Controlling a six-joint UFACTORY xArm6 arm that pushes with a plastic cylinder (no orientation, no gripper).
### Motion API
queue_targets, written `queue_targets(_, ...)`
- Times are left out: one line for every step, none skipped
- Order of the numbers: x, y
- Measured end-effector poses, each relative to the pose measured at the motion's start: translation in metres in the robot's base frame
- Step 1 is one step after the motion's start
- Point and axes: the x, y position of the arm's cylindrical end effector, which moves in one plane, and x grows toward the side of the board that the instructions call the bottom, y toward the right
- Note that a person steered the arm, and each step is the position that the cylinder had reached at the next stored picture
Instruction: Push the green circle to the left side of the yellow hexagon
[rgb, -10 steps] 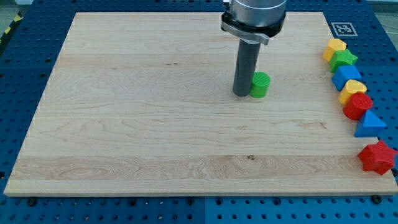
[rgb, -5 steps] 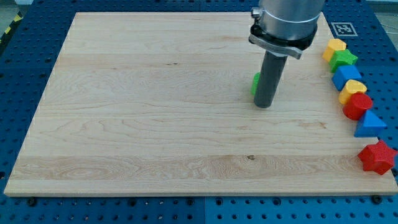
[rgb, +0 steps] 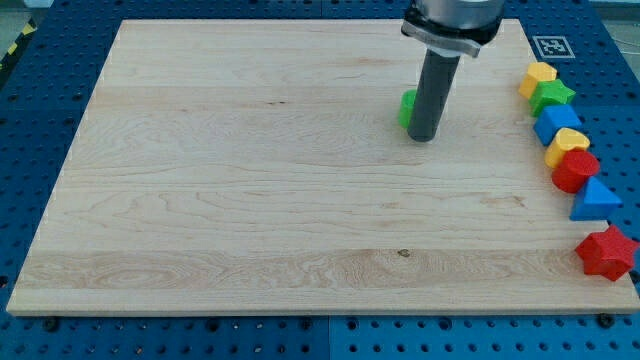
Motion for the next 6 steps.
queue_targets(-0.012,0.000)
queue_targets(-0.022,-0.006)
queue_targets(-0.022,-0.019)
queue_targets(-0.023,-0.035)
queue_targets(-0.035,-0.035)
queue_targets(-0.043,-0.013)
